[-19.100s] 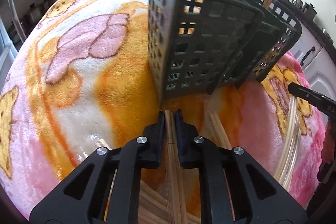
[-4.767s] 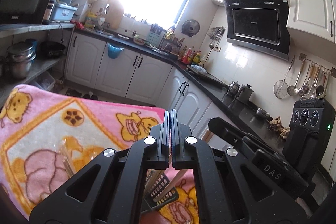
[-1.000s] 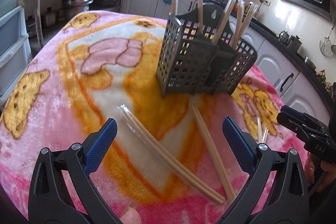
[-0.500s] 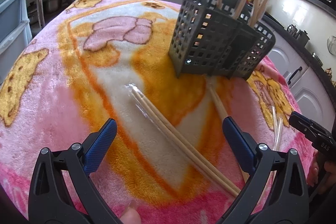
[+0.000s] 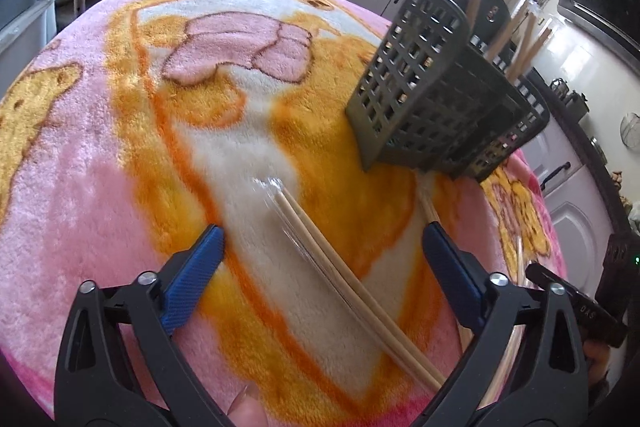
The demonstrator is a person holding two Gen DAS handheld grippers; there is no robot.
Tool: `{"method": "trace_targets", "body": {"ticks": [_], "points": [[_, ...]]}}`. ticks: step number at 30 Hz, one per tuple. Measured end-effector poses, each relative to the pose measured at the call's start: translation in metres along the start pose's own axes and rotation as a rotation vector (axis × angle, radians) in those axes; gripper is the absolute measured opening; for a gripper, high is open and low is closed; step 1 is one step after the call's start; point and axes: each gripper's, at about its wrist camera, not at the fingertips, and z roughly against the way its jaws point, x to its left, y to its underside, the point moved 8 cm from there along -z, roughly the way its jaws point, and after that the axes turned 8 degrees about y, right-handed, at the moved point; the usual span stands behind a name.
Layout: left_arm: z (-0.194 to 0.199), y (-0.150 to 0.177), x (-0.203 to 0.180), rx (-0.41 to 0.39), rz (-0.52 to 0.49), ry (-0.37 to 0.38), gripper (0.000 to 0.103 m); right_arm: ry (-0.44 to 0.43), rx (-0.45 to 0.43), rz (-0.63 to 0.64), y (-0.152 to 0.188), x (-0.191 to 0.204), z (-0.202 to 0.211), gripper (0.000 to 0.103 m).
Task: Organize utensils
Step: 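Close the left gripper on a wrapped chopstick while the right gripper grasps another, then lift both chopsticks upright and carry them above the green caddy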
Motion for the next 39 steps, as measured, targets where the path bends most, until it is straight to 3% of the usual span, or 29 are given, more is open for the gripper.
{"method": "trace_targets", "body": {"ticks": [5, 7, 11, 13, 16, 21, 30, 39], "points": [[-0.004, -0.009, 0.005, 0.002, 0.001, -0.036, 0.072, -0.008, 0.001, -0.031, -0.003, -0.006, -0.002, 0.035], [-0.005, -0.011, 0.007, 0.003, 0.002, -0.055, 0.060, -0.009, 0.002, -0.043, -0.004, -0.008, -0.003, 0.032], [-0.011, -0.017, 0.008, 0.015, -0.023, -0.083, 0.044, -0.006, 0.001, -0.049, -0.006, -0.009, -0.005, 0.025], [-0.013, -0.019, 0.008, 0.019, -0.035, -0.095, 0.030, -0.010, -0.002, -0.049, -0.006, -0.010, -0.005, 0.022], [-0.013, -0.020, 0.012, 0.017, -0.022, -0.094, 0.019, -0.013, -0.010, -0.046, -0.008, -0.009, -0.003, 0.013], [-0.010, -0.021, 0.015, 0.012, -0.013, -0.077, 0.007, -0.013, -0.026, -0.034, -0.011, -0.006, 0.002, 0.010], [0.021, -0.037, -0.013, -0.072, -0.081, -0.010, 0.004, -0.035, -0.093, 0.005, -0.023, 0.010, 0.024, 0.008], [0.058, -0.052, -0.059, -0.146, -0.182, 0.034, 0.004, -0.088, -0.179, 0.092, -0.044, 0.050, 0.054, 0.006]]}}
